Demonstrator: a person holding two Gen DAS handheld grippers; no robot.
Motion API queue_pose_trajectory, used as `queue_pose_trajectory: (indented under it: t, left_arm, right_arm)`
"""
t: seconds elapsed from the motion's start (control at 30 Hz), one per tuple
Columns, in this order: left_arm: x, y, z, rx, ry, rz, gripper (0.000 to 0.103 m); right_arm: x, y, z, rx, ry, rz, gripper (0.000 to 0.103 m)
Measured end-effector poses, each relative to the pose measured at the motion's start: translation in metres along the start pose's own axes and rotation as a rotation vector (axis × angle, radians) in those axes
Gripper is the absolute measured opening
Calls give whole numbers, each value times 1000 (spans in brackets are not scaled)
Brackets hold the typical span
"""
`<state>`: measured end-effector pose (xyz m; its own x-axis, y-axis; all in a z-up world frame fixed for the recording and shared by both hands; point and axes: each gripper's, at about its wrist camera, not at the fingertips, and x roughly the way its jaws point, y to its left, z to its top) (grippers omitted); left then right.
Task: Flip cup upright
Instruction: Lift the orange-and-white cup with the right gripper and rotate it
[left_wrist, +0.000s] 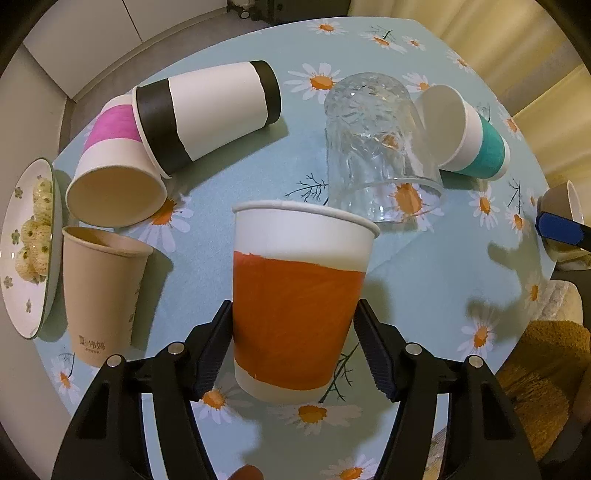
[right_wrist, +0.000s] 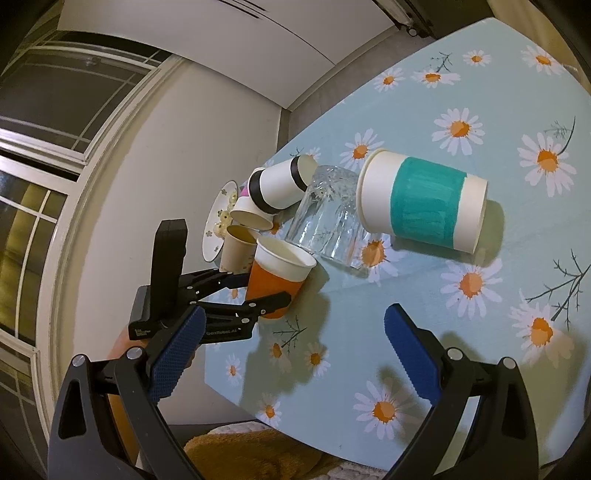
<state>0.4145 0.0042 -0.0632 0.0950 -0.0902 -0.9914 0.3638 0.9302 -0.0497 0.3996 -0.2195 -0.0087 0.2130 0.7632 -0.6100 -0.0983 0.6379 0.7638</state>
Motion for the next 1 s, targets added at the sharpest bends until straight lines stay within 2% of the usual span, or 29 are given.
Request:
queue_pose_trajectory:
  t: [0.17, 0.27, 0.37, 0.53, 0.77, 0.83, 1.0]
  left_arm:
    - [-9, -8, -5, -27, -1, -4, 63]
    - [-19, -12, -13, -79, -28, -14, 63]
    - [-26, -16, -26, -156, -52, -56, 63]
    - [-28, -29, -49, -321, -81, -162, 63]
    - [-23, -36, -83, -481, -115, -182, 63]
    - [-21, -40, -90, -507, -125, -171, 63]
    - [-13, -42, -102, -571, -114, -198, 63]
  right_arm:
    - [-6, -1, -2, 12, 3, 26, 97]
    - [-8, 1, -6, 11, 18, 61, 97]
    - [-7, 4, -12, 22, 53, 119, 97]
    - [-9, 10, -22, 5, 75, 96, 97]
    - [-12, 4, -32, 46, 109, 86, 97]
    - [-15, 0, -34, 67, 116, 87, 97]
    - [-21, -6, -39, 92, 118, 79, 97]
